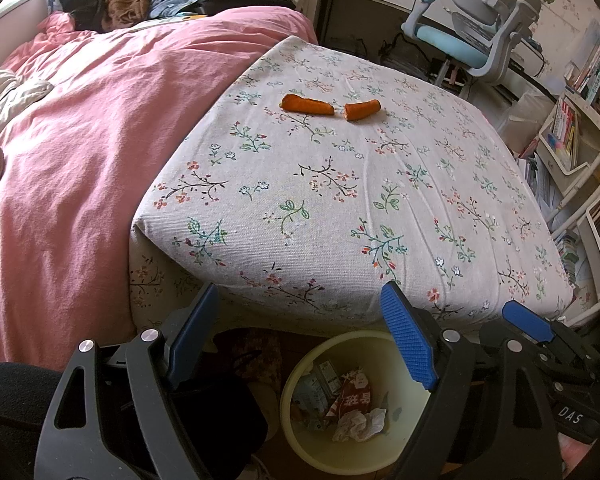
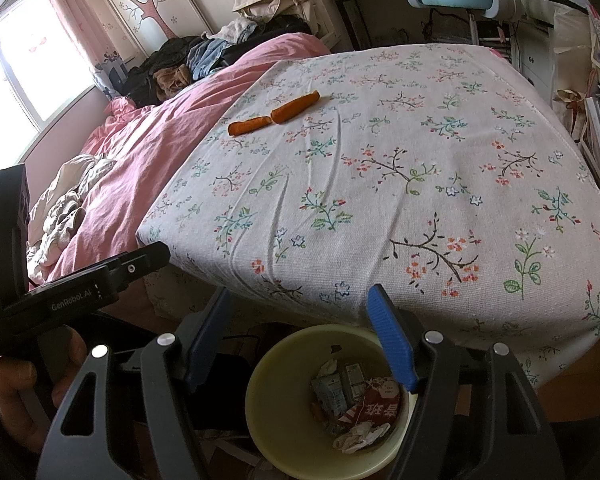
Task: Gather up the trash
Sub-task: 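Reach both tools to the bed and grasp an orange peel strip with the right tool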
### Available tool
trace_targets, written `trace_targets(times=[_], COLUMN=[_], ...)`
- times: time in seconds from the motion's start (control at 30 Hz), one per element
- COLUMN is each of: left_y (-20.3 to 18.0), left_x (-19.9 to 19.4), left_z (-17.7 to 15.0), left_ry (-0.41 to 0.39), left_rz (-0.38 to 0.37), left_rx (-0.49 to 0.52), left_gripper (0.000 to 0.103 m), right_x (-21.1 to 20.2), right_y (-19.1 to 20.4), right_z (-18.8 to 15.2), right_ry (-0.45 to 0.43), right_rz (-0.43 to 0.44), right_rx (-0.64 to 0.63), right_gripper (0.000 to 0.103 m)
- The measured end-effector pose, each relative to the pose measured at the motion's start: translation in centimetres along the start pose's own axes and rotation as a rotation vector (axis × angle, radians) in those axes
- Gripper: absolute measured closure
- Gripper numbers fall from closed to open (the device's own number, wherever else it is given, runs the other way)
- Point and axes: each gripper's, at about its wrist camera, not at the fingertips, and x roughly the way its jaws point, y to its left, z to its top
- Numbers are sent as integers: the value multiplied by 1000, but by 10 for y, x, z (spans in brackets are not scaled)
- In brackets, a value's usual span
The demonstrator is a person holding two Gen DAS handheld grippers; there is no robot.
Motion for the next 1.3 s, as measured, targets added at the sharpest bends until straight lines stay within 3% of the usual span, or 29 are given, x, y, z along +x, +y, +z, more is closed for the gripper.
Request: trace_targets(times=[0.37,0.53,0.8,1.03,1.2,1.27,1.3], left_y=[5,18,22,31,36,31,27], left_x=[0,-3,1,28,61,72,79], left_z=[4,18,67,135,164,171,175], left_ry=[3,-6,-35,-30,11,11,8], left_rz=[-14,-28,0,55,77,76,79], left_rx=[-22,-87,-82,14,97,138,164], left_gripper=[24,24,24,24,24,24,24], right_x=[2,9,59,118,156,163,168], right_y=[1,2,7,13,18,18,20], right_z=[6,32,103,152,178,183,186], right_ry=[-16,-54,-51,-15,2,14,25], right_rz=[6,21,0,16,-7,-24,-46], right_rx=[-6,-5,-20,30,35,20,-16], right_gripper=[35,35,35,35,36,39,46])
